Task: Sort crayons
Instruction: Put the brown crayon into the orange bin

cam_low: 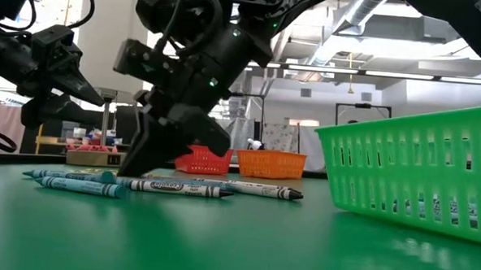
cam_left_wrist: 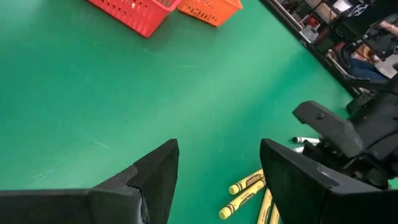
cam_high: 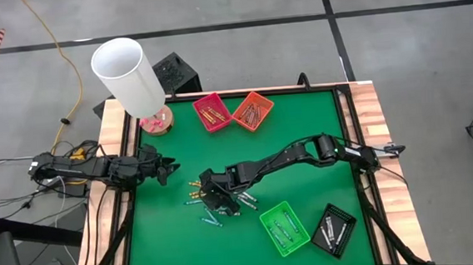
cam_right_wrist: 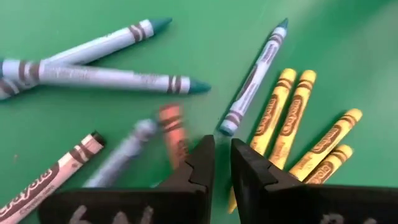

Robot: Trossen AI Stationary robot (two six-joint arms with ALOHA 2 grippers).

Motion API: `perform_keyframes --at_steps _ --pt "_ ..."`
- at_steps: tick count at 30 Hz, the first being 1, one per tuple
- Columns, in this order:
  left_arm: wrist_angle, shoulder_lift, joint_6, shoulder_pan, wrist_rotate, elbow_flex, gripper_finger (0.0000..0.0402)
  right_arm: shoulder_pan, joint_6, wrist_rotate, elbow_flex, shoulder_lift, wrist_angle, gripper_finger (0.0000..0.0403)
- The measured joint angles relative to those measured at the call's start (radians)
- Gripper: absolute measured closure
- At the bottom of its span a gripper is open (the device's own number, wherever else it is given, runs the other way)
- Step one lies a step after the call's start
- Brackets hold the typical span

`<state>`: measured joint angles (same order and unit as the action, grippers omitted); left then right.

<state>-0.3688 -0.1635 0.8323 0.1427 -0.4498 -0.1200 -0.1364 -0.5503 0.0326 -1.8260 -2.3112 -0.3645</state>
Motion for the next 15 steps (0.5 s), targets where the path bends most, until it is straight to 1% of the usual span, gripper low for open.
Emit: perform_keyframes --at_steps 15 --pt "-0.001 0.000 -0.001 0.000 -0.005 0.000 0.0186 0.002 0.003 -0.013 -0.001 0.000 -0.020 0.0339"
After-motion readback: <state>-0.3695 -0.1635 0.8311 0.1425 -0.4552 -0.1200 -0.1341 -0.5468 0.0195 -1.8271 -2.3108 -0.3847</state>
